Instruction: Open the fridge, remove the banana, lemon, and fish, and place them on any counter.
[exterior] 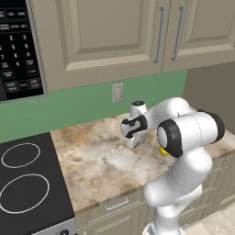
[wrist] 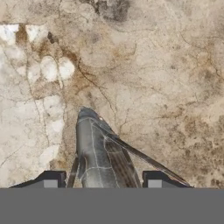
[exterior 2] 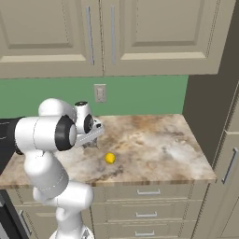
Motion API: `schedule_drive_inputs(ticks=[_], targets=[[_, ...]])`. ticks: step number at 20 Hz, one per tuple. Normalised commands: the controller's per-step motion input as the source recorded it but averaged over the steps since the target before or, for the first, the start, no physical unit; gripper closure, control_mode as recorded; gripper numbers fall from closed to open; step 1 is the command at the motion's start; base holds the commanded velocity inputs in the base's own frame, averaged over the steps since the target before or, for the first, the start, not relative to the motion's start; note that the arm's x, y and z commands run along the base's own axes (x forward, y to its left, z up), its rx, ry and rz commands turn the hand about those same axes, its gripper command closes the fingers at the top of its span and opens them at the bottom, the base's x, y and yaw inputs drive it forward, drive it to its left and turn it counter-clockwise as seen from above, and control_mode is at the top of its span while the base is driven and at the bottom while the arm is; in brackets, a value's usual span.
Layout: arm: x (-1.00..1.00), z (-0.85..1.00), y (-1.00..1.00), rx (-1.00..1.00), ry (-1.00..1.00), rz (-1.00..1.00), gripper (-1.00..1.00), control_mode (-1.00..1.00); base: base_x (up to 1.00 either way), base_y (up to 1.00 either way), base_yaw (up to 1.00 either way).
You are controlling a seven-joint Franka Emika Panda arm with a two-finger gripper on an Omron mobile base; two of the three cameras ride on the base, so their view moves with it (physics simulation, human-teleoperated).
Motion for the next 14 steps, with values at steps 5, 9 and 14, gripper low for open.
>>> schedule_drive_inputs(ticks=[5, 9, 14], targets=[[0.07, -0.24, 0.0, 0.0, 0.0, 0.0, 1.0, -1.0, 0.0, 0.0, 0.0], [0.0, 0.0, 0.0, 0.0, 0.0, 0.0, 1.0, -1.0, 0.0, 0.0, 0.0], [0.0, 0.0, 0.0, 0.0, 0.0, 0.0, -1.0, -1.0, 0.0, 0.0, 0.0]])
